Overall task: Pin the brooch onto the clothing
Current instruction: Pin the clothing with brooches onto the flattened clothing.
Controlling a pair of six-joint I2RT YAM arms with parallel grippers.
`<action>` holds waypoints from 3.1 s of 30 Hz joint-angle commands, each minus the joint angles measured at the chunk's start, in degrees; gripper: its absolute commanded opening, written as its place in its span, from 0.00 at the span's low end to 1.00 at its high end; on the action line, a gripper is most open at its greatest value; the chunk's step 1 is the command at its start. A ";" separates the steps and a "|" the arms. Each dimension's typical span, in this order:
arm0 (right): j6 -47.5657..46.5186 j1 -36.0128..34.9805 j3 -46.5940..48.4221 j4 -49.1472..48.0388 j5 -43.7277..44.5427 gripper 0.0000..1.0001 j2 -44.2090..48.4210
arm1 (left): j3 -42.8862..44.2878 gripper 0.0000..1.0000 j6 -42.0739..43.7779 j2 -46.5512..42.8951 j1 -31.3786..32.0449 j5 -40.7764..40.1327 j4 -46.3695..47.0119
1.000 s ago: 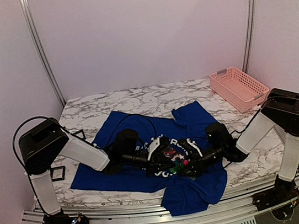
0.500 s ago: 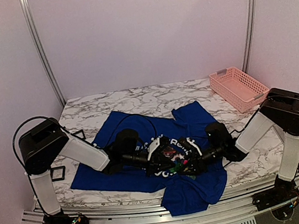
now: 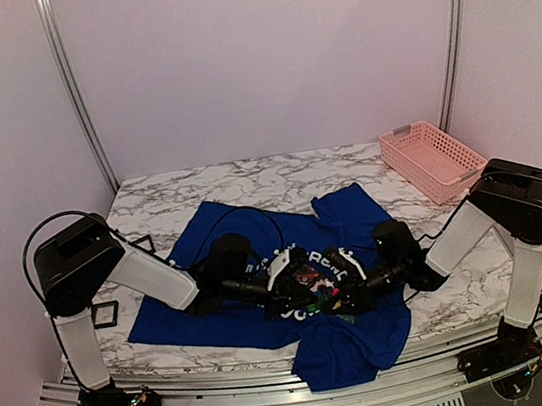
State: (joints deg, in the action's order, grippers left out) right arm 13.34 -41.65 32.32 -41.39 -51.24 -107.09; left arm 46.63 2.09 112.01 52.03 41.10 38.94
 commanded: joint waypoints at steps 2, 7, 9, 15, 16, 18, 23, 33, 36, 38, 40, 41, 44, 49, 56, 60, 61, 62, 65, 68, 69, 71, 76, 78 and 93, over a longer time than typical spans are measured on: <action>1.58 0.97 0.97 1.57 1.85 0.28 -1.84 | 0.35 0.00 0.31 0.76 -0.35 1.06 0.08; 2.68 1.93 0.29 0.58 1.76 0.27 -2.13 | 0.09 0.00 0.37 0.49 -0.34 1.00 0.15; 2.94 2.14 -0.15 0.10 1.81 0.25 -1.88 | -0.04 0.00 0.33 0.42 -0.35 0.90 0.26; 3.44 2.33 -0.94 -0.95 1.41 0.18 -1.37 | -0.22 0.00 0.37 0.38 -0.52 0.57 0.13; 3.44 2.28 -1.00 -1.13 1.15 0.18 -1.37 | -0.28 0.00 0.45 0.36 -0.60 0.44 0.05; 3.44 2.37 -1.39 -1.83 0.24 0.20 -1.30 | -0.27 0.00 0.49 0.48 -0.66 0.02 -0.08; 3.31 3.02 -2.29 -3.17 -2.43 0.21 -0.64 | -0.40 0.00 1.20 0.58 -0.79 0.15 -0.60; 3.01 3.03 -1.21 -3.45 -5.78 0.11 -2.05 | -0.15 0.00 2.88 0.73 -0.66 1.76 -2.97; 2.92 3.01 -0.96 -3.35 -6.29 0.08 -2.22 | 0.07 0.00 3.07 0.91 -0.69 2.41 -3.20; 3.00 2.99 -0.65 -3.28 -6.94 0.06 -2.44 | 0.33 0.01 3.31 1.17 -0.70 2.85 -3.34; 3.17 3.05 -0.46 -3.18 -7.07 0.03 -2.74 | 0.63 0.05 3.40 1.51 -0.70 3.02 -3.07; 3.11 2.99 -0.42 -3.03 -7.11 0.03 -2.89 | 0.79 0.08 3.44 1.62 -0.64 3.06 -2.94; 3.25 3.00 -0.32 -2.95 -6.90 0.00 -2.91 | 1.17 0.16 3.67 1.94 -0.61 3.50 -3.14; 3.94 3.13 0.01 -3.00 -6.66 0.00 -3.20 | 1.83 0.45 3.56 2.61 -0.61 5.24 -3.30; 7.26 3.30 0.08 -4.23 -4.93 0.00 -2.87 | 1.97 0.60 -0.60 3.68 -0.70 4.44 0.28; 8.73 3.38 -0.38 -3.96 -4.01 0.00 -3.19 | 1.55 0.61 -4.77 4.10 -0.47 2.96 3.22; 8.86 3.31 -0.08 -2.88 -4.22 0.00 -3.41 | 1.07 0.62 -5.48 3.82 -0.30 1.65 4.28; 8.69 3.33 0.40 -1.58 -4.51 0.00 -3.46 | 0.27 0.62 -5.80 3.53 -0.04 0.45 5.89; 7.21 3.46 0.96 1.78 -4.78 0.00 -2.07 | -2.04 0.62 -7.89 2.96 1.13 -1.46 11.64; 5.35 3.53 1.27 5.86 -3.92 0.00 0.18 | -4.27 0.63 -12.23 2.61 1.43 -2.36 16.33; 4.84 3.58 1.34 6.79 -4.21 0.00 0.42 | -5.78 0.63 -13.70 2.67 1.29 -2.42 18.36; 3.65 3.59 1.66 8.30 -4.49 0.00 0.86 | -8.52 0.63 -15.79 3.11 1.16 -2.43 27.02; -1.01 3.73 2.22 11.12 -3.61 0.00 1.06 | -13.47 0.63 -18.46 6.52 1.68 -3.61 40.03; -0.55 3.71 1.58 8.55 -3.47 0.00 1.57 | -13.29 0.63 -17.30 7.60 2.08 -3.26 40.36; 4.50 3.99 -1.83 -5.93 -5.21 0.00 -2.68 | -6.95 0.72 -11.41 13.11 6.16 -16.82 33.93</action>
State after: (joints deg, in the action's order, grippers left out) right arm 17.02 -38.39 32.16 -43.42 -56.14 -108.01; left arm 39.48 -12.53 123.00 55.96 30.11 72.03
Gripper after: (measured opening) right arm 0.074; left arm 0.709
